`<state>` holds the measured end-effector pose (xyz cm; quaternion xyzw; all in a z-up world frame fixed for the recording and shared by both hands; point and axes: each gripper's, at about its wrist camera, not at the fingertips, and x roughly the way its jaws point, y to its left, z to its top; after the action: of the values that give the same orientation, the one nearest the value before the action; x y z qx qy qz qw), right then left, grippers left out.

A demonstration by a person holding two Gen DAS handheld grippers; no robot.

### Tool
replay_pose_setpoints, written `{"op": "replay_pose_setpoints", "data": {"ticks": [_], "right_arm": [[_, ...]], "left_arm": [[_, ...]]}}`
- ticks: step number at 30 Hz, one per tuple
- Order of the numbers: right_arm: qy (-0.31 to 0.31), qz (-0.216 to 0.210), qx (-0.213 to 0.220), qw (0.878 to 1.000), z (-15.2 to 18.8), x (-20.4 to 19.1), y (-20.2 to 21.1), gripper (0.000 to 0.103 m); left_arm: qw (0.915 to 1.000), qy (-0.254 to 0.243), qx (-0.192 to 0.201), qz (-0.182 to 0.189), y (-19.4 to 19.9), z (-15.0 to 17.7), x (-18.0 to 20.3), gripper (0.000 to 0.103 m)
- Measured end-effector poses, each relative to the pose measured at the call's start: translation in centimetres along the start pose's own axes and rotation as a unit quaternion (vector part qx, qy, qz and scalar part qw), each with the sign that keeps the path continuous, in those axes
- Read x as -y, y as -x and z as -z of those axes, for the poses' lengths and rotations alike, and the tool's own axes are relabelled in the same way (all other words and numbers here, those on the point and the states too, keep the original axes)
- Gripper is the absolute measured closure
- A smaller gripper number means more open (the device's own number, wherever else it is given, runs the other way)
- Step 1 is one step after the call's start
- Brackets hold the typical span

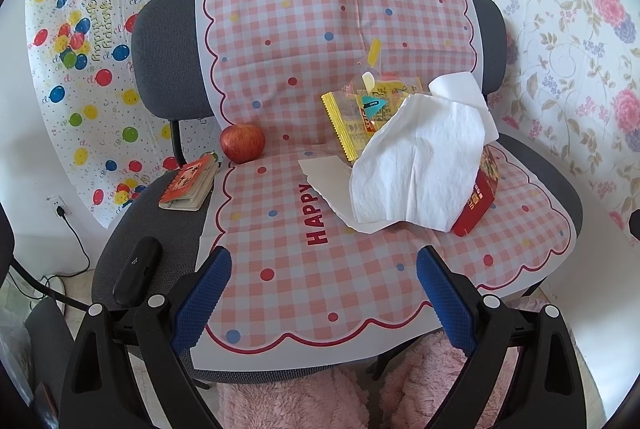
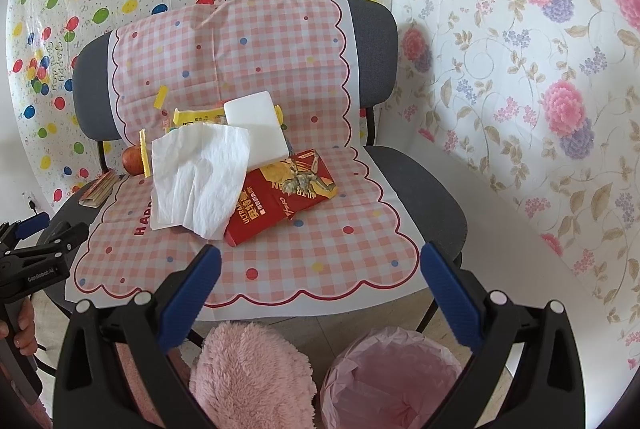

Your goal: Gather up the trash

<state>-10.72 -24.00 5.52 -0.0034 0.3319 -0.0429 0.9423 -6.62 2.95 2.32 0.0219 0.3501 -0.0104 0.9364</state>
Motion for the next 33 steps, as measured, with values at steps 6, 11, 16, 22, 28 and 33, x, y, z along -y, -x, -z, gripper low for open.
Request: {"op": "replay_pose_setpoints", "data": {"ticks": [6,11,16,22,28,33], "right_arm": [[-0.006,-0.010,0.055,0.998,0.2,0.2,-0.6,0.006],[0.006,-0.006,0.061,0.998,-0.3,0.2,-1.7,0.006],[-0.031,-0.036,0.050,0.998,-0.9,1.1,-3.8,0.006],[-0.020,-0.102,0.038,0.994,-1.5,1.6,-6.1,0.006],[0.021,-0.055,0.031,0.998,-1.8,0.3,-7.9,0.006],[0.024,-0.053,0.017,0.998,-2.0,0.7,-9.8,0.006]], "left_arm": [[1.0000,0.000,-0.002,-0.006,-0.6,-0.1,0.1,0.010],[1.0000,-0.002,-0.006,0.003,-1.9,-0.3,0.3,0.011],[0.9997,-0.013,-0.010,0.018,-3.6,-0.3,1.3,0.011],[0.9982,-0.032,-0.016,0.048,-6.1,-0.9,3.6,0.011],[0.9968,-0.017,-0.021,0.076,-8.9,-1.9,5.3,0.010],[0.9956,-0.041,-0.029,0.079,-12.0,-2.7,7.3,0.010]]}}
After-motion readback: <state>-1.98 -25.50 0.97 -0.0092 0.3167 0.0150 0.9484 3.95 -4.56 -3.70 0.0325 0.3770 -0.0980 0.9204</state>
